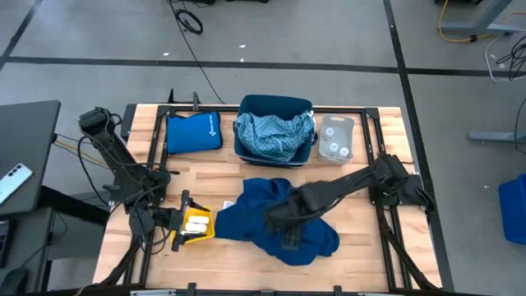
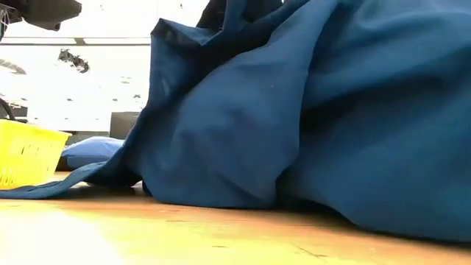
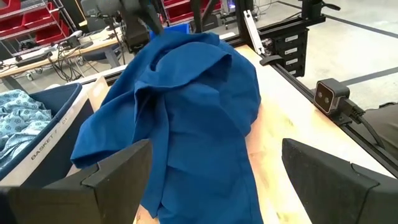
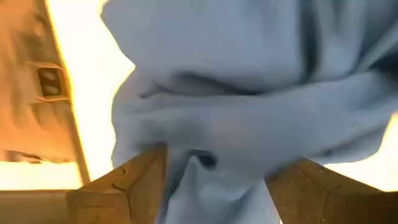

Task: Pick & Place Medicine items
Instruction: Put the blue patient gown into the blue bin

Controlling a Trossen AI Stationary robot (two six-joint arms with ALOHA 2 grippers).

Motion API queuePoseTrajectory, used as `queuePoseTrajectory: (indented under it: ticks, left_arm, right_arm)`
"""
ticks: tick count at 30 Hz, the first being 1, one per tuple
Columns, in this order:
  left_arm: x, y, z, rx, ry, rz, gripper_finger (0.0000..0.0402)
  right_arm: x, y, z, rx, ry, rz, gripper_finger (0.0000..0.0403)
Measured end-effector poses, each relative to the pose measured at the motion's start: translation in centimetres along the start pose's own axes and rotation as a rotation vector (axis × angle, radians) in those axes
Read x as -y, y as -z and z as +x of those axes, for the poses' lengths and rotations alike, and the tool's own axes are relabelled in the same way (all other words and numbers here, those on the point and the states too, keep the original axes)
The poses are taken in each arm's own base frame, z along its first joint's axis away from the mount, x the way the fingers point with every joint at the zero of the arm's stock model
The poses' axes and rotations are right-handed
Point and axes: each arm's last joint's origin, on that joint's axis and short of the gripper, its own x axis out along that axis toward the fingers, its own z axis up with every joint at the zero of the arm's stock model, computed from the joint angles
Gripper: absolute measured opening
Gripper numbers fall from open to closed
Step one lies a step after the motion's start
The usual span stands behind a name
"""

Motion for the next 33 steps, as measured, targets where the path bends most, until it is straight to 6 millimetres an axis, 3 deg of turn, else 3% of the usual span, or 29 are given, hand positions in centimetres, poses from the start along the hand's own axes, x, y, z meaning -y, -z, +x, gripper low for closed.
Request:
queuePoseTrajectory:
  ticks: [3, 6, 12, 21, 26, 33]
  left_arm:
    - [0.0, 0.0, 0.0, -0.004, 0.0, 0.0, 0.0362]
    - [0.0, 0.1, 0.0, -0.011, -0.001, 0.002, 0.0362]
    - [0.0, 0.2, 0.0, -0.015, -0.001, -0.005, 0.0362]
    - [0.0, 0.2, 0.0, -0.017, 0.0, -0.003, 0.0362]
    - [0.0, 0.2, 0.0, -0.018, 0.005, -0.003, 0.0362]
    - [0.0, 0.2, 0.0, -0.018, 0.005, -0.006, 0.0362]
  right_arm:
    - [0.3, -0.2, -2.3, 0.04, -0.066, 0.009, 0.0259]
    - [0.4, -0.4, -3.4, 0.057, -0.123, 0.008, 0.0259]
    - [-0.3, -0.9, -3.0, 0.095, -0.2, -0.003, 0.0259]
    - [1.9, 0.6, 4.1, -0.105, -0.095, 0.046, 0.0267]
    - [3.1, 1.8, 8.0, -0.201, -0.148, 0.07, 0.0291]
    - [3.6, 2.7, 12.5, -0.125, -0.237, 0.052, 0.0333]
